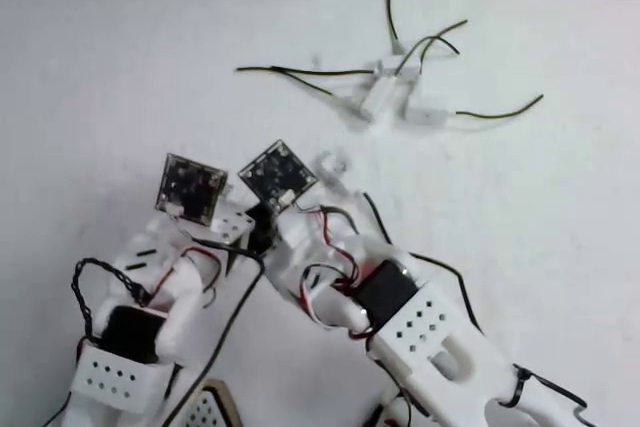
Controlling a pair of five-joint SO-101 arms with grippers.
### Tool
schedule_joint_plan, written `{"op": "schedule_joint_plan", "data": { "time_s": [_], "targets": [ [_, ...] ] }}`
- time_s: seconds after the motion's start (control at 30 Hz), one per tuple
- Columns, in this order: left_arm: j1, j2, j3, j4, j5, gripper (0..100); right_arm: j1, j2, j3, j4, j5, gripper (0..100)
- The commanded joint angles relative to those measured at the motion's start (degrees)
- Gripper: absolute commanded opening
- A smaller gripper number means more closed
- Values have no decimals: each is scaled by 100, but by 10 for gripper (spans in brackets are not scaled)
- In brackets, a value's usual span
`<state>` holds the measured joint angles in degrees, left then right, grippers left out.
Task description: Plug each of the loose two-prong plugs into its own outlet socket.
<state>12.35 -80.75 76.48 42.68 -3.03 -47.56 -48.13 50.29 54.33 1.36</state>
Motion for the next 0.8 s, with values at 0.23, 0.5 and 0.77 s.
{"op": "schedule_joint_plan", "data": {
  "time_s": [0.23, 0.5, 0.77],
  "targets": [
    [-488, -31, -369, 70, -35, 260, 673, -145, -79, -110, -9, 17],
    [-453, -22, -404, 1081, -360, 281, 2554, -101, -53, -681, -44, 17],
    [154, -13, -413, 1424, -352, 290, 3301, -92, 202, -1226, -475, 17]
  ]
}}
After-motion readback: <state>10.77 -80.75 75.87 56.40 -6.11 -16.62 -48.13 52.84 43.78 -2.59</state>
